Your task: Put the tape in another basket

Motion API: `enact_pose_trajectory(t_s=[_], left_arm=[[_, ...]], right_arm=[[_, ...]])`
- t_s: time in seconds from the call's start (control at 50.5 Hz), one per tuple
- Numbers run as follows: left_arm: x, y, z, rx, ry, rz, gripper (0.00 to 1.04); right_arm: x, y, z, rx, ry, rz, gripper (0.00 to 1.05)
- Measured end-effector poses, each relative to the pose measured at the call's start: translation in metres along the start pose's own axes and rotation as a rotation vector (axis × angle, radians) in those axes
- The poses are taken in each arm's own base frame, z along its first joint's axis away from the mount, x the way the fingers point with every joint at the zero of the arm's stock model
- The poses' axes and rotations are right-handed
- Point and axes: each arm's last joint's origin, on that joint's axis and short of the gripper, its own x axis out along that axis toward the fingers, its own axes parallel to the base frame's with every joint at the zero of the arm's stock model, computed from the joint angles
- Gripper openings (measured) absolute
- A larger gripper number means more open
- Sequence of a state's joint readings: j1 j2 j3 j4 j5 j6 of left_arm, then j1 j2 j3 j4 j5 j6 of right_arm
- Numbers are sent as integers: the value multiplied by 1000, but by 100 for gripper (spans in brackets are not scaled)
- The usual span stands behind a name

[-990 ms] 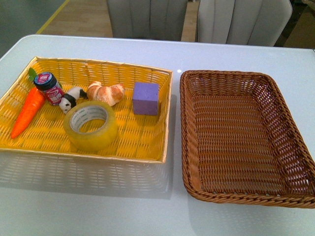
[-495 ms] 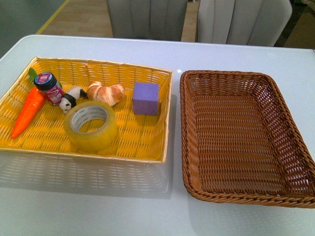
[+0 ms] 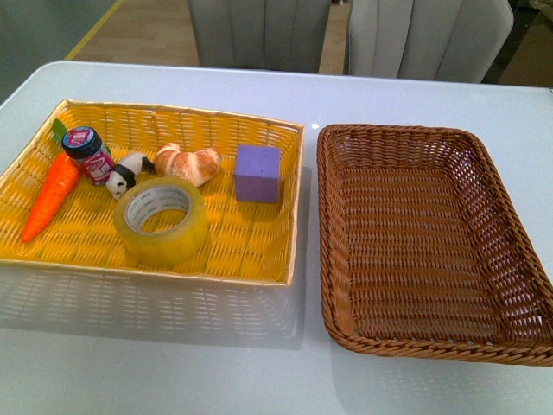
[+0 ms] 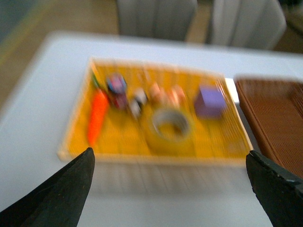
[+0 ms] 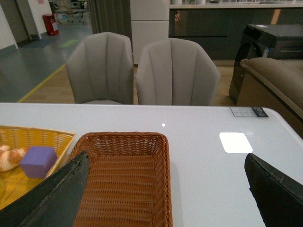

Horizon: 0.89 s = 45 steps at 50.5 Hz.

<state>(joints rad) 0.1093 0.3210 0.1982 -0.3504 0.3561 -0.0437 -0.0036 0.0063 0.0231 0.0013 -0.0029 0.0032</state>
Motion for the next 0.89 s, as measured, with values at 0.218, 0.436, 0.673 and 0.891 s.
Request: enact_pose_trajectory(t_s=[0.218,0.436,0.673,0.891], left_arm=[[49,17,43,-49,66,-30,96],[135,37,45,-55,132,17,96],[225,38,23,-43,267,66,96],[265,37,13,-31,321,68,96]], right_arm=[[0,0,0,0,-1,-2,96],[0,0,0,0,-1,-2,96],[0,0,0,0,-1,-2,96],[0,0,0,0,-1,-2,96]])
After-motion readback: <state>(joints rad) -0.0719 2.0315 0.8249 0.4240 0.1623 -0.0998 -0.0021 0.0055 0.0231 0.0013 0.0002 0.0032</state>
